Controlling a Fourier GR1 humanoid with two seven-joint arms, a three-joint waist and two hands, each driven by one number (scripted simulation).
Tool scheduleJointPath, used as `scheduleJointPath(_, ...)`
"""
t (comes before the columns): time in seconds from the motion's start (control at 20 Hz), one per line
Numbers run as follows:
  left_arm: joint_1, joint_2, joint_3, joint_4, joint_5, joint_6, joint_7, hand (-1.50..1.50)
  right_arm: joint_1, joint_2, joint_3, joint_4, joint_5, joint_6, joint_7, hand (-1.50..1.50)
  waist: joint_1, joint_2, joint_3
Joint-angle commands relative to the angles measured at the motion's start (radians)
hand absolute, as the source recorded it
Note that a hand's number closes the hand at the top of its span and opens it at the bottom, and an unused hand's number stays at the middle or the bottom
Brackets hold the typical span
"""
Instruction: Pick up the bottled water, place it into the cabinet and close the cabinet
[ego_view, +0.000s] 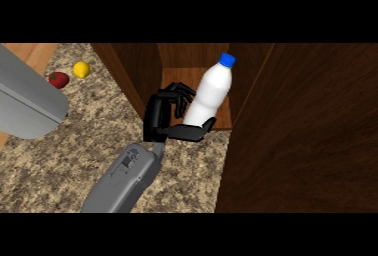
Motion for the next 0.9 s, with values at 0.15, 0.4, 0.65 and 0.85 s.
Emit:
scheduleJointPath(0.15,-0.157,0.000,0.008,0.177,0.085,0.078,0.017,1.50,0.070,-0.036,-0.018,-0.105,0.012,0.017,0.018,-1.50,-0.009,0.003,0.000)
scheduleJointPath(0.4,-0.241,0.000,0.057,0.322,0.141,0.055,-0.013,1.50,0.036,-0.015,-0.073,-0.043,-0.040,0.022,-0.016,-1.50,-0.005,0.005,0.000)
scheduleJointPath(0.65,-0.287,0.000,0.068,0.470,0.196,0.109,-0.097,1.50,0.139,-0.059,-0.027,-0.144,-0.035,0.052,-0.026,-1.50,-0.027,0.007,0.000)
scheduleJointPath(0.85,-0.362,0.000,0.017,0.550,0.239,0.189,-0.117,1.50,0.097,-0.052,-0.093,-0.121,-0.092,0.067,-0.032,-1.50,-0.039,0.010,0.000)
